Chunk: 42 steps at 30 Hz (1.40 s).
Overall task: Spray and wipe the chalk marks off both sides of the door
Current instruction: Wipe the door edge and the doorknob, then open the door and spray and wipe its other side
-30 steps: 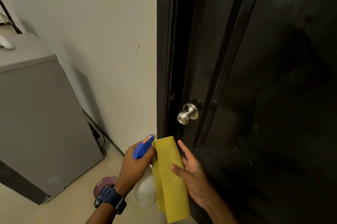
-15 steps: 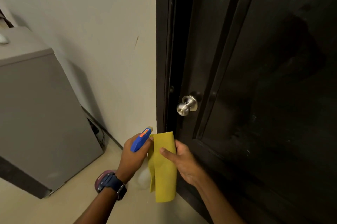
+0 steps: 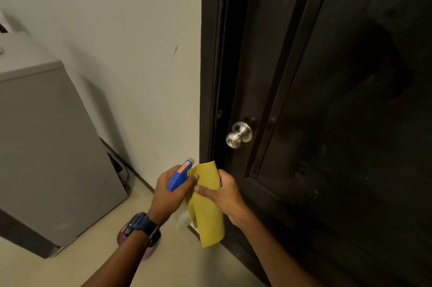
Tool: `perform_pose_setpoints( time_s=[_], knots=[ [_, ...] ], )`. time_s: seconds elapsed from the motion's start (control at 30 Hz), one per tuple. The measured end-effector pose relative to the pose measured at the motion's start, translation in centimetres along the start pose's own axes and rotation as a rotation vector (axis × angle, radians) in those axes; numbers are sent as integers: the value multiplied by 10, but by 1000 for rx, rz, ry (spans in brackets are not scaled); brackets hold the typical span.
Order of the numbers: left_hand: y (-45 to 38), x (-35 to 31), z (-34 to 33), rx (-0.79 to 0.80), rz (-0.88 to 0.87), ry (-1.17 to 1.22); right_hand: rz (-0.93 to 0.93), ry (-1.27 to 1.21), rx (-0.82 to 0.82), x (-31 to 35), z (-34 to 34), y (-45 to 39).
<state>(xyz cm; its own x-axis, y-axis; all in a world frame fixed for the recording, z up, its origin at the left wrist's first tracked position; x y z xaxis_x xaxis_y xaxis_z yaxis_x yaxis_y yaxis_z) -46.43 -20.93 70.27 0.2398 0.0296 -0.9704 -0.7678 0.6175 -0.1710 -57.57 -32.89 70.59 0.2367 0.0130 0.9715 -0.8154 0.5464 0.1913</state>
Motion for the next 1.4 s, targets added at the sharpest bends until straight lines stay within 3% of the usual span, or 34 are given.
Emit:
perform_pose_setpoints(
  time_s=[0.27, 0.67, 0.9, 1.03, 1.13, 1.27, 1.4],
  knots=[
    [-27, -8, 14, -10, -139, 15, -18, 122, -6, 13, 27, -15],
    [-79, -33, 44, -4, -347, -32, -183, 265, -341, 48, 90, -51],
    [-94, -32, 45, 4, -395, -20, -273, 189, -344, 46, 87, -63],
    [-104, -28, 45, 12, -365, -43, -356, 24, -156, 43, 79, -75],
    [-114, -27, 50, 34, -371, -66, -393, -295, -56, 38, 76, -89],
    [-127, -26, 54, 78, -367, -73, -374, -768, -91, 32, 70, -100],
    [-142, -26, 54, 159, -375, -29, -291, -863, -277, 31, 49, -105]
  ],
)
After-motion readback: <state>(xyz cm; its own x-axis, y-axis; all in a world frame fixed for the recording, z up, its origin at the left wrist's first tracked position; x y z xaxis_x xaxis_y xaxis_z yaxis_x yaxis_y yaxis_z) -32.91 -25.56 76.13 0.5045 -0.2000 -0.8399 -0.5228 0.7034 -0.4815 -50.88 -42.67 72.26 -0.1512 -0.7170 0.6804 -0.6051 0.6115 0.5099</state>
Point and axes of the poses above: each hand's wrist, its own y-axis away from the middle knuckle, its own z-axis out of the back of the hand, x = y × z, the point moved 3 cm from there along -y, towards the middle knuckle, and after that the axes turned 5 degrees about y, right-handed, at the moved point
